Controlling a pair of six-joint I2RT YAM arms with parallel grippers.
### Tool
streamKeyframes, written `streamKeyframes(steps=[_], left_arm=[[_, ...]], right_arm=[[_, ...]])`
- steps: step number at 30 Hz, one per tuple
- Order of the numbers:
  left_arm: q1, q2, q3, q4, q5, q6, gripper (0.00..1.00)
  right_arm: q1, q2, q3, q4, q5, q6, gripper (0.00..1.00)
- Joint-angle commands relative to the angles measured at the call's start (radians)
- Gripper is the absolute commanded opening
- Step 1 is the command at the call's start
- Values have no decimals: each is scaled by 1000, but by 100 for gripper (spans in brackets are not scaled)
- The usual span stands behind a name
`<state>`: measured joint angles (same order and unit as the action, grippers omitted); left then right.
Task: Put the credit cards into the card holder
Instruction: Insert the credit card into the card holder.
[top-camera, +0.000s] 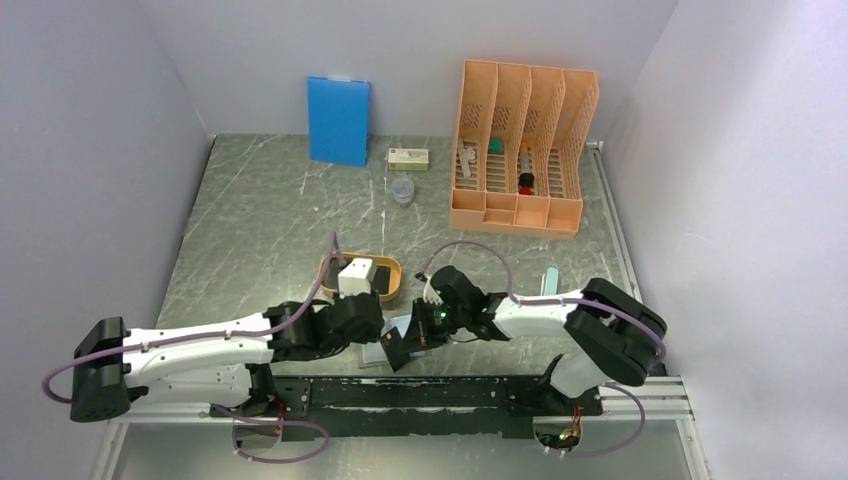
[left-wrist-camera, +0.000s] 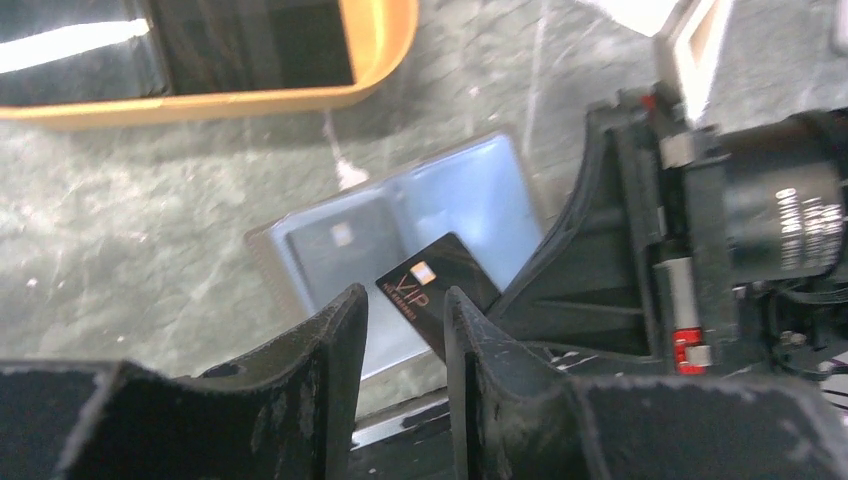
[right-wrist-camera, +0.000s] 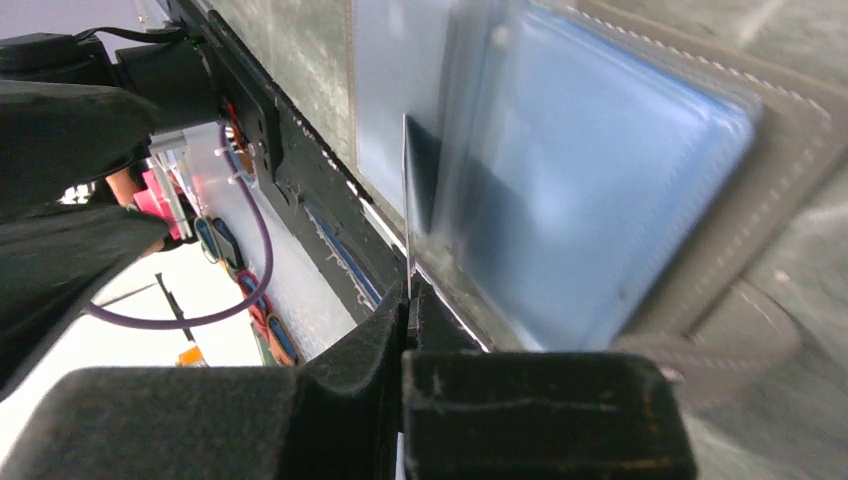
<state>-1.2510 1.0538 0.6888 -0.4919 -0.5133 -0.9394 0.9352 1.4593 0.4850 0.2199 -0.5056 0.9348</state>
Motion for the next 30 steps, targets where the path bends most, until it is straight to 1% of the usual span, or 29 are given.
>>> streamKeyframes(steps=[1, 5, 7, 10, 14, 19, 26, 30], left_arm=[[1, -66, -100, -9, -22, -61, 40], [2, -54, -145, 65, -24, -51, 39], [4, -19, -159, 99, -42, -61, 37], [19, 67, -164, 102, -66, -93, 34], [48, 153, -175, 116, -60, -108, 28], [71, 204, -215, 149, -38, -124, 24], [77, 219, -262, 149, -25, -151, 20], [78, 210, -280, 162, -14, -155, 19]], right_arm=[[26, 69, 64, 24, 24, -26, 0], [38, 108, 84, 23, 28, -31, 0], [53, 105, 92, 21, 32, -35, 0], [62, 80, 100, -8, 40, -46, 0], [63, 21, 90, -49, 45, -55, 0], [63, -48, 78, -103, 51, -67, 0], [48, -228, 92, -291, 125, -120, 0], [-7, -295, 76, -328, 154, -128, 0]])
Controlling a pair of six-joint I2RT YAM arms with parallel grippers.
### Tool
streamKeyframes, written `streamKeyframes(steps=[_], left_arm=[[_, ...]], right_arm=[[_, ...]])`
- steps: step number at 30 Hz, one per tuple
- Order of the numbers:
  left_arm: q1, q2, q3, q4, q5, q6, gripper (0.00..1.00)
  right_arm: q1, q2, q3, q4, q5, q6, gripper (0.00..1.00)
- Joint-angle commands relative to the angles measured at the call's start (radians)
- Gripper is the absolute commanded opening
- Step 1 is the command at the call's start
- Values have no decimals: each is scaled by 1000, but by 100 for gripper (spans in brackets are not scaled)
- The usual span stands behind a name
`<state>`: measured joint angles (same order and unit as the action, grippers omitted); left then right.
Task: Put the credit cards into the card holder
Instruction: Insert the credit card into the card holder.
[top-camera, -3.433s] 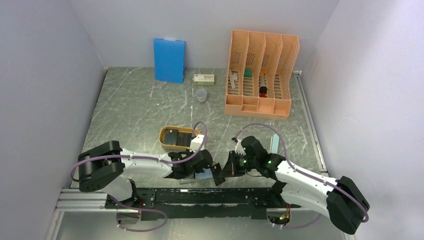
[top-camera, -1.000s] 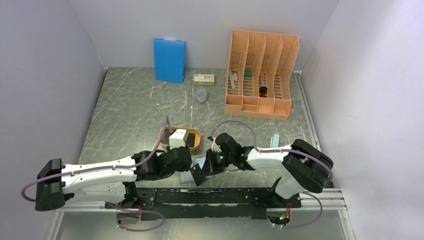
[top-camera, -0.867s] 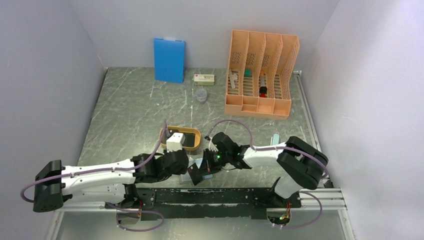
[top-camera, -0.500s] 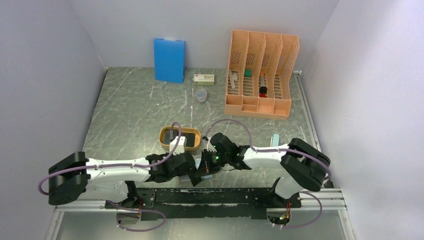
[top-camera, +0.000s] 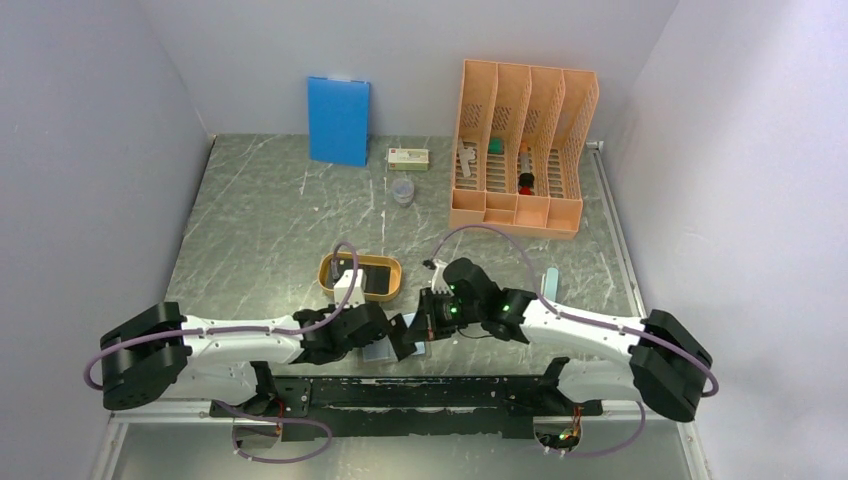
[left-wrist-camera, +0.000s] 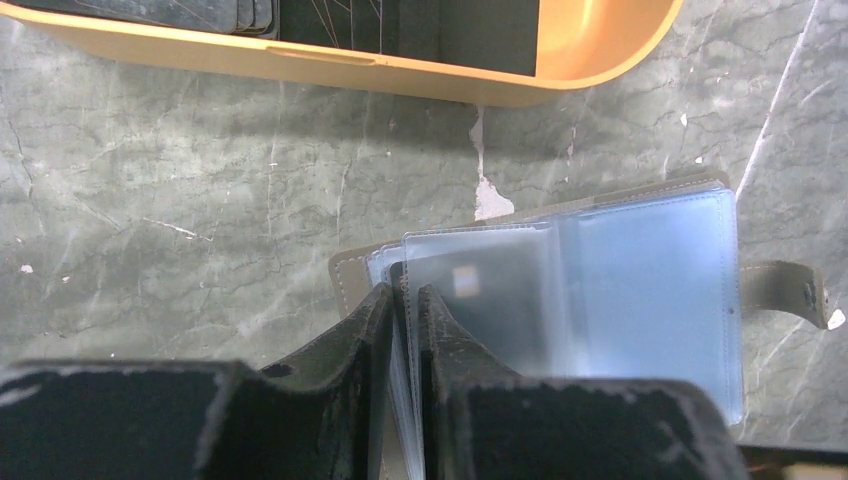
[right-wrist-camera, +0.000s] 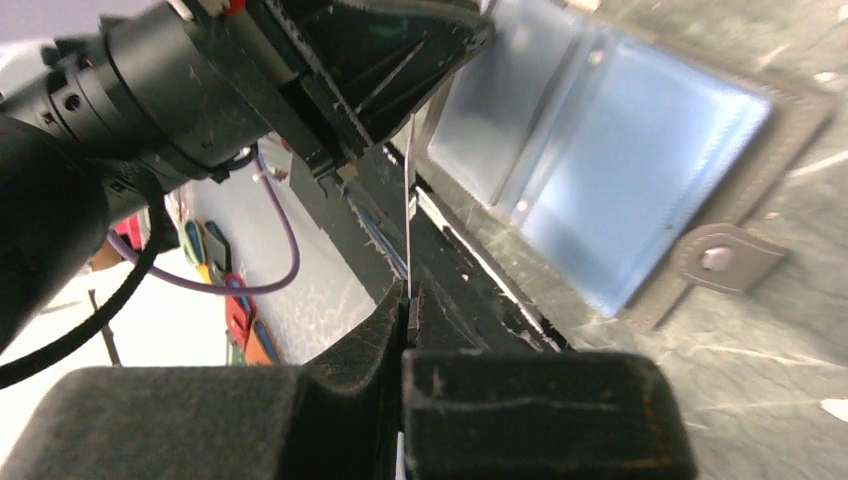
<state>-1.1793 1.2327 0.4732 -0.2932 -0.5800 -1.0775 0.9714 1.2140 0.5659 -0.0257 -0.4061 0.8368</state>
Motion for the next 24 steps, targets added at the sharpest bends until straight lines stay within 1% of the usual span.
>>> streamKeyframes(steps=[1, 5, 10, 12, 16, 24], left_arm=[[6, 30, -65, -39, 54, -18, 18], [6, 12, -72, -41, 56, -16, 18], [6, -5, -78, -50, 54, -19, 18], [6, -8, -79, -55, 53, -21, 17], [6, -16, -84, -54, 60, -20, 17], [6, -18, -82, -54, 64, -18, 16]], right_arm=[[-57, -60, -17, -73, 57, -24, 0], [-100, -58, -87, 32, 24, 25, 0], [-106, 35, -136, 216, -66, 94, 0], [-106, 75, -142, 263, -88, 107, 0], [-106, 145, -145, 324, -124, 121, 0], [-106, 198, -155, 354, -138, 131, 0]])
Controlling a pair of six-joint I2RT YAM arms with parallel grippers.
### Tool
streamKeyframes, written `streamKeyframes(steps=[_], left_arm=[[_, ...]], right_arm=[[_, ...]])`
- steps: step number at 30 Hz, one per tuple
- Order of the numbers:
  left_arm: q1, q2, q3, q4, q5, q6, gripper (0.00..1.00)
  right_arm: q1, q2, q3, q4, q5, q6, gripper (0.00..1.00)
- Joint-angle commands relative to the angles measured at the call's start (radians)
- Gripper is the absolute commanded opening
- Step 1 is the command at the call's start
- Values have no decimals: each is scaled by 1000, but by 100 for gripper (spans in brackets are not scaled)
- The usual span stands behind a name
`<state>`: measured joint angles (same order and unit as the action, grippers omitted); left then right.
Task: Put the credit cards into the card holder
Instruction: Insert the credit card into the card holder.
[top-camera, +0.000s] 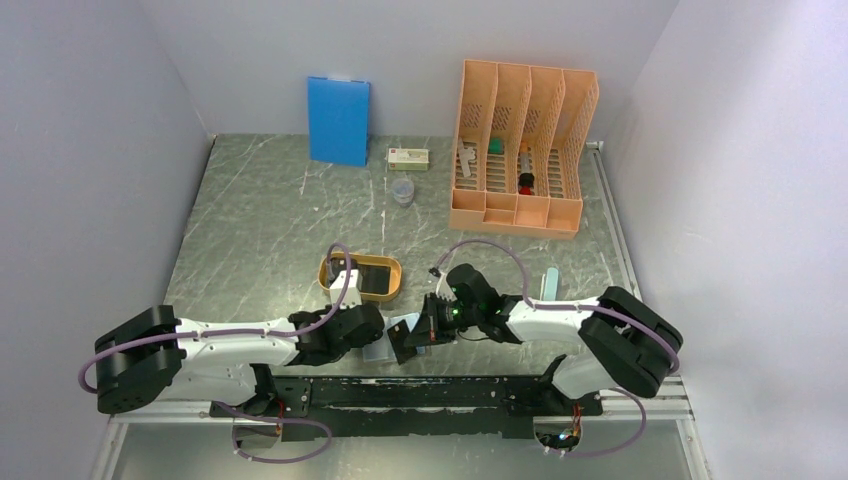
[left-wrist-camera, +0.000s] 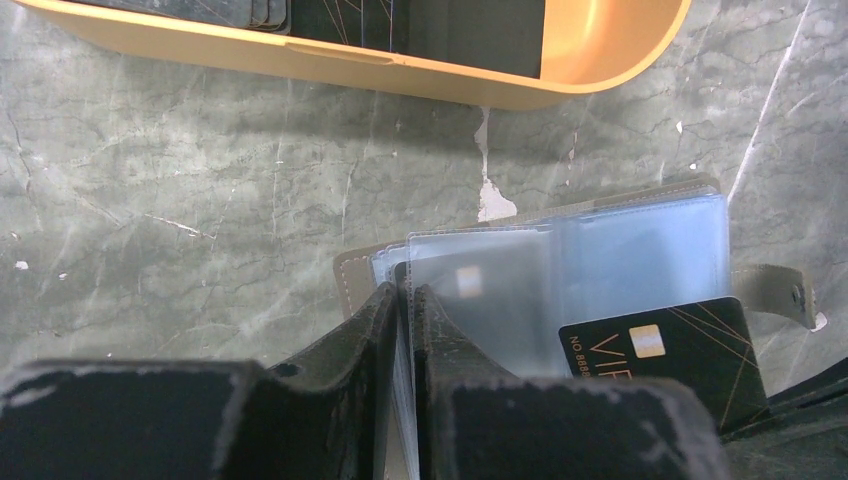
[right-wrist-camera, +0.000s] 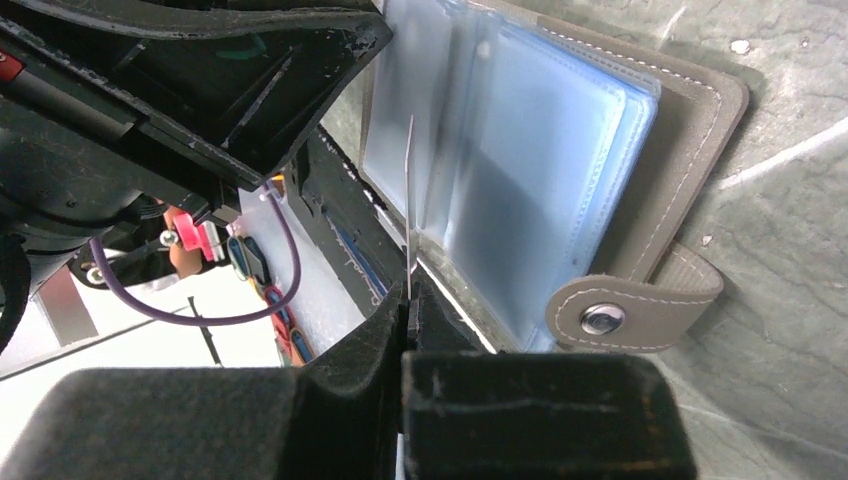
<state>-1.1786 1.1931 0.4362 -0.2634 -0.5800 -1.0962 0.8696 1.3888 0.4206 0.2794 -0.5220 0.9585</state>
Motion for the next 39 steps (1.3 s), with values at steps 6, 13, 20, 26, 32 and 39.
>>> streamKeyframes(steps=[6, 13, 20, 26, 32, 39], left_arm=[[5, 13, -46, -92, 60, -2, 15], [5, 2, -48, -96, 57, -2, 15], [5, 0, -50, -89, 65, -4, 15], [5, 3, -51, -82, 72, -4, 15], [5, 6, -51, -74, 78, -1, 15], [5, 1, -46, -82, 84, -1, 15]], right_arm=[[-4, 1, -21, 32, 18, 15, 0], [-6, 10, -30, 41, 24, 11, 0], [-4, 54, -31, 103, -20, 31, 0], [-2, 78, -19, 115, -33, 30, 0], [-2, 114, -16, 183, -32, 61, 0], [-1, 148, -8, 222, 28, 95, 0]])
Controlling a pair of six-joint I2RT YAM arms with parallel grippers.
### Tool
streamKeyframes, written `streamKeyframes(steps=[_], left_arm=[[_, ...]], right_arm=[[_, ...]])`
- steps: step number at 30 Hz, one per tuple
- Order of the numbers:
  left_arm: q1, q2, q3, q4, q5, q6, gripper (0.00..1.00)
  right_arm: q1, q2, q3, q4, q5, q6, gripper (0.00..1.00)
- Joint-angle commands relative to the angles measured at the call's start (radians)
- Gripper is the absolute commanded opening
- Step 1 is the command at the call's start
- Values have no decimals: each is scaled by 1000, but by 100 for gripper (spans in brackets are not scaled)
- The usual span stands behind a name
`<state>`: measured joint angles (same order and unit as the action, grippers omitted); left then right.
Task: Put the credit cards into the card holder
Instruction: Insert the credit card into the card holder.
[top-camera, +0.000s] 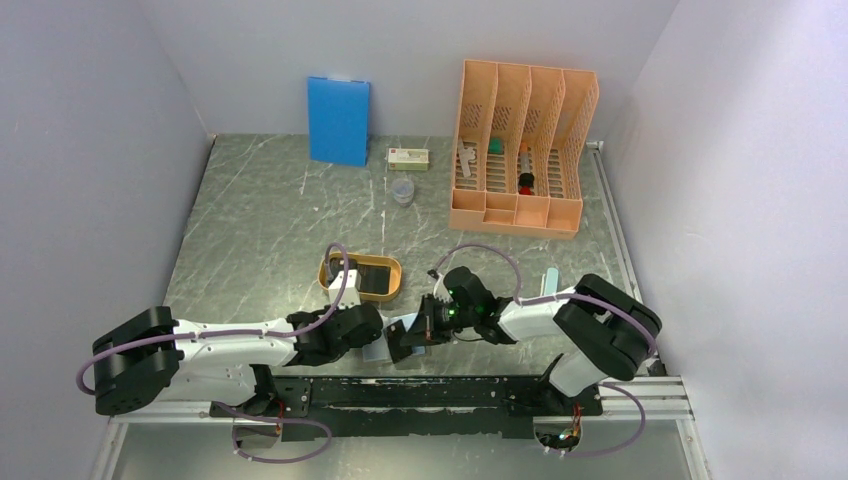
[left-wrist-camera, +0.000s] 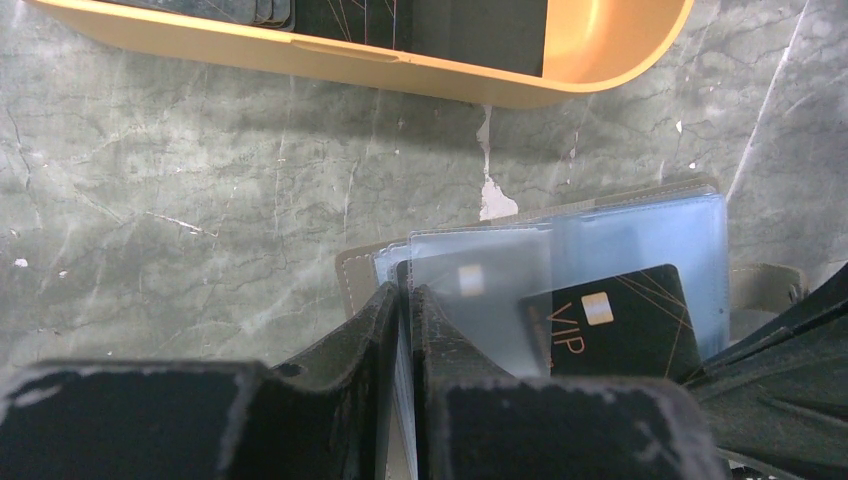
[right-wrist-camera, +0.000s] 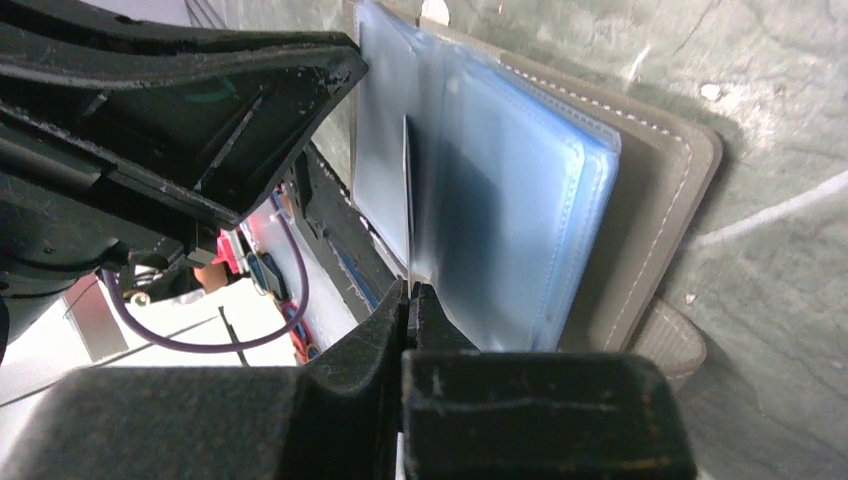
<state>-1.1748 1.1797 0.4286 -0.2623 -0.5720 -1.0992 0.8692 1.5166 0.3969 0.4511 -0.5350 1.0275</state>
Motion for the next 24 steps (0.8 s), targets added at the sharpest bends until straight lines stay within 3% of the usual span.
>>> streamKeyframes(steps=[1, 17, 24], left_arm=[[1, 11, -35, -88, 75, 2, 15], [1, -30, -27, -110, 92, 0, 14], [1, -125, -13, -211, 69, -18, 15]], right_arm=[[0, 25, 14, 56, 50, 33, 0], [39, 117, 15, 129, 116, 117, 0], [46, 129, 19, 119, 159, 114, 0]])
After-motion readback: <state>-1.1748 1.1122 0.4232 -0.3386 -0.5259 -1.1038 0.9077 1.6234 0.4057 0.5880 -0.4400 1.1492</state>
